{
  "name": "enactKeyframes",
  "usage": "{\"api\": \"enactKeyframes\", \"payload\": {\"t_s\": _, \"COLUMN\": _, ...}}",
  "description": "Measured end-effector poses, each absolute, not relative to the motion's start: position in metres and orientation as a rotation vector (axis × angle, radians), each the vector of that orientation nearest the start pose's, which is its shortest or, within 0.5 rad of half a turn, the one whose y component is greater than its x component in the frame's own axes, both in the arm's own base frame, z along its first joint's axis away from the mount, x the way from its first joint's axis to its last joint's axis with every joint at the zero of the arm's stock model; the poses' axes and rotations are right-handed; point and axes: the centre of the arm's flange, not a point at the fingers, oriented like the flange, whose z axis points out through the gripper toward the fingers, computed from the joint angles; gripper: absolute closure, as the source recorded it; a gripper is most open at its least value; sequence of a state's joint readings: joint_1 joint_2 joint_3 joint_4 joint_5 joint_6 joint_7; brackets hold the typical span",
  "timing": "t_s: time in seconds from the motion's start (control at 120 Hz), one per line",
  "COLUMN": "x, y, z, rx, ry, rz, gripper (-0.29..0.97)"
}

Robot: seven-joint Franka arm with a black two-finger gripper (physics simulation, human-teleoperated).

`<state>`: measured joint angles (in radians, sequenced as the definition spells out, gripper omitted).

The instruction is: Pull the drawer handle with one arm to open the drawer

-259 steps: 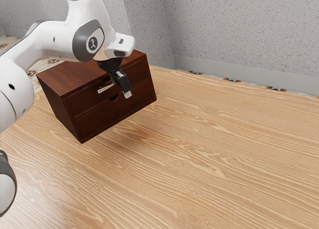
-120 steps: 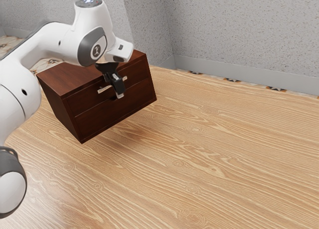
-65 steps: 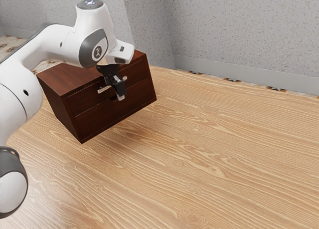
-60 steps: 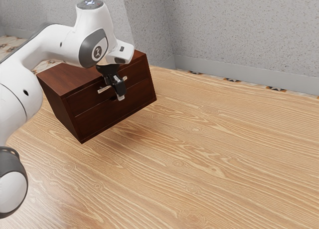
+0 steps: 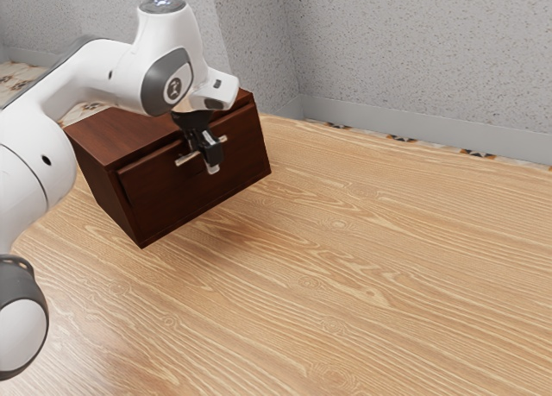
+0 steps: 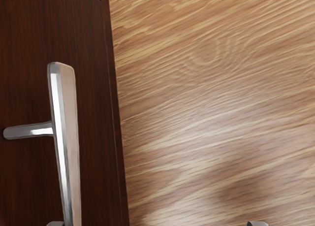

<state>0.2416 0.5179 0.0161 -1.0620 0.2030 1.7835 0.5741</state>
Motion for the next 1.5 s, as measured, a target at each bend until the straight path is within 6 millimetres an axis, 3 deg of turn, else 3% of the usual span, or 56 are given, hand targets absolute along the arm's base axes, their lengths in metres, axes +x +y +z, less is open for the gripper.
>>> {"api": "enactKeyframes", "payload": {"t_s": 0.458, "x": 0.692, "y": 0.171, "z": 0.569, "rx": -2.833, "ry": 0.504, "rz": -0.146, "gripper": 0.28}}
{"api": "enactKeyframes", "payload": {"t_s": 1.5, "x": 0.679, "y": 0.114, "z": 0.563, "rx": -2.877, "ry": 0.528, "rz": -0.109, "gripper": 0.26}}
